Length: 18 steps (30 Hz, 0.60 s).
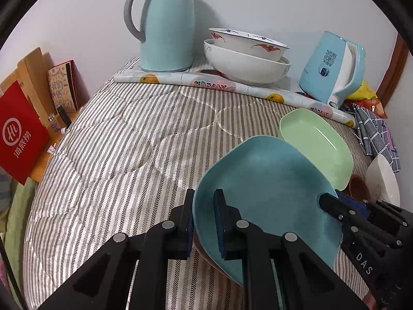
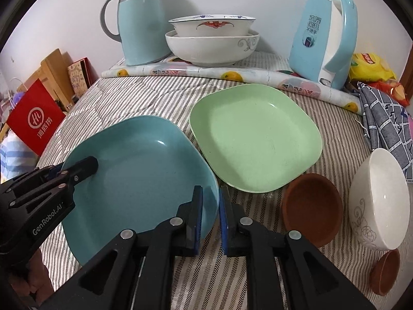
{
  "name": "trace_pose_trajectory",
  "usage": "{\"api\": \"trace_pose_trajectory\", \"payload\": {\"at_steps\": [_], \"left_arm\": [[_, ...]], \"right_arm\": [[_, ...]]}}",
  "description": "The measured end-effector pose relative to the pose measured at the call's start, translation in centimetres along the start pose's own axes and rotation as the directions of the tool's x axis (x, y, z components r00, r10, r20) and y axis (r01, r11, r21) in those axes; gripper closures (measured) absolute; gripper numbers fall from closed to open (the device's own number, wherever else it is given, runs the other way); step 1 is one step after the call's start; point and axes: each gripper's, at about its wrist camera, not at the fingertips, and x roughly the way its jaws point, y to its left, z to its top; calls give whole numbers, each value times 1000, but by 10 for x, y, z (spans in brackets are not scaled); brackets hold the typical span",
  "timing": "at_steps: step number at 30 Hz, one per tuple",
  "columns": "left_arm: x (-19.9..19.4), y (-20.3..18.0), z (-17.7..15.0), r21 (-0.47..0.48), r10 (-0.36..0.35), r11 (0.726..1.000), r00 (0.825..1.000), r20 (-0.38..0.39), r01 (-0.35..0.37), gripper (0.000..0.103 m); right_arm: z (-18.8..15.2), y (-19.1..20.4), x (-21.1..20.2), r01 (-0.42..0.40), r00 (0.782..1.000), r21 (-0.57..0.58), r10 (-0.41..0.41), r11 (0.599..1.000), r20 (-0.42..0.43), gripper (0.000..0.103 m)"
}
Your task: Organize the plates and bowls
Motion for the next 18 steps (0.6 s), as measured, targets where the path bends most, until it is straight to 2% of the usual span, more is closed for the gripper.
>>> {"api": "trace_pose_trajectory", "payload": {"at_steps": [3, 4, 5, 6, 8, 14, 18], "left_arm": [[0, 1, 0, -4, -3, 1000, 1000, -4, 3, 89], [0, 2, 0, -5, 7, 1000, 1000, -9, -7, 86], [0, 3, 0, -12, 5, 1000, 1000, -17, -5, 81], [0, 4, 0, -20, -3, 1000, 1000, -21, 3, 79], [0, 6, 0, -32, -12, 999, 1000, -27, 11, 79], [-5, 2, -1, -23, 7, 1000, 999, -32, -7, 76], [-11, -5, 1, -12, 10, 1000, 1000, -24, -10, 76]], "right_arm": [[0, 0, 0, -3, 1000, -6, 3, 1000, -2, 88], [0, 0, -1, -3, 1000, -7, 3, 1000, -3, 88], [0, 0, -1, 0, 1000, -6, 0, 1000, -8, 84], [0, 0, -1, -1, 1000, -4, 1, 1000, -11, 77], [0, -1, -2, -3, 1000, -1, 3, 1000, -4, 72], [-2, -4, -10, -3, 1000, 1, 3, 1000, 6, 71], [-3, -11, -17, -10, 1000, 20, 10, 1000, 16, 66]]}}
